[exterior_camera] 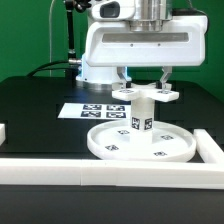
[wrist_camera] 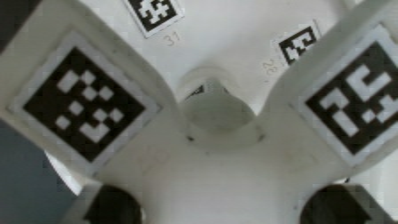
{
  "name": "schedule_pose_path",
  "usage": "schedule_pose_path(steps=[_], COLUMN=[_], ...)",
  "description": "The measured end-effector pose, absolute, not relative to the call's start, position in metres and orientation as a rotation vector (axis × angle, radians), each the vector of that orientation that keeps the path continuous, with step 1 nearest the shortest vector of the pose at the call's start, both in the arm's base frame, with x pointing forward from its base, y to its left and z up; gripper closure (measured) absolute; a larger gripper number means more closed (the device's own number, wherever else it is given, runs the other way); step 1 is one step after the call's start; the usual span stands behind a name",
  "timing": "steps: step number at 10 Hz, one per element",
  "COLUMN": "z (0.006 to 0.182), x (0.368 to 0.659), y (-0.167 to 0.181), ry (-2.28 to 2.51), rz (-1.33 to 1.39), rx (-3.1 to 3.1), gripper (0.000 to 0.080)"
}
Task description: Assemble round table
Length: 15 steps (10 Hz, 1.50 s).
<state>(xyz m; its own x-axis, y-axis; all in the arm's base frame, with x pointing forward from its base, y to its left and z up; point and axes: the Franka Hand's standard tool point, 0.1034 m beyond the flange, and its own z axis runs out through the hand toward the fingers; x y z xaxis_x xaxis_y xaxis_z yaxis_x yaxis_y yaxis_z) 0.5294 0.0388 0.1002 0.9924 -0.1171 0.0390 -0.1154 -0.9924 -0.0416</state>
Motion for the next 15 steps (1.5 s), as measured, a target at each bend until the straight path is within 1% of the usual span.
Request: schedule_pose_path(steps=[4,6,7,8,9,10,12,15], z=[0.1,0.1,0.1,0.099,0.099,0.103,0.119,0.115], x=[0.53,0.53,0.53,0.529,0.529,0.529,0.527,0.526], y=[0.038,0.038,0.038,0.038,0.039,0.04,0.043,0.043], ry=[0.579,0.636,0.63,0.63,0.63,0.624,0.617,0.617], rz=[-0.064,-0.062,-0.061,-0.06,-0.06,-0.06,-0.075,-0.069], rx=[-3.037,-3.025,-3.026,-3.026,-3.026,-3.026,-3.019,-3.021], gripper=[0.0354,0.0354,0.0247,0.0179,0.0159,0.0159,0.0151,0.0151])
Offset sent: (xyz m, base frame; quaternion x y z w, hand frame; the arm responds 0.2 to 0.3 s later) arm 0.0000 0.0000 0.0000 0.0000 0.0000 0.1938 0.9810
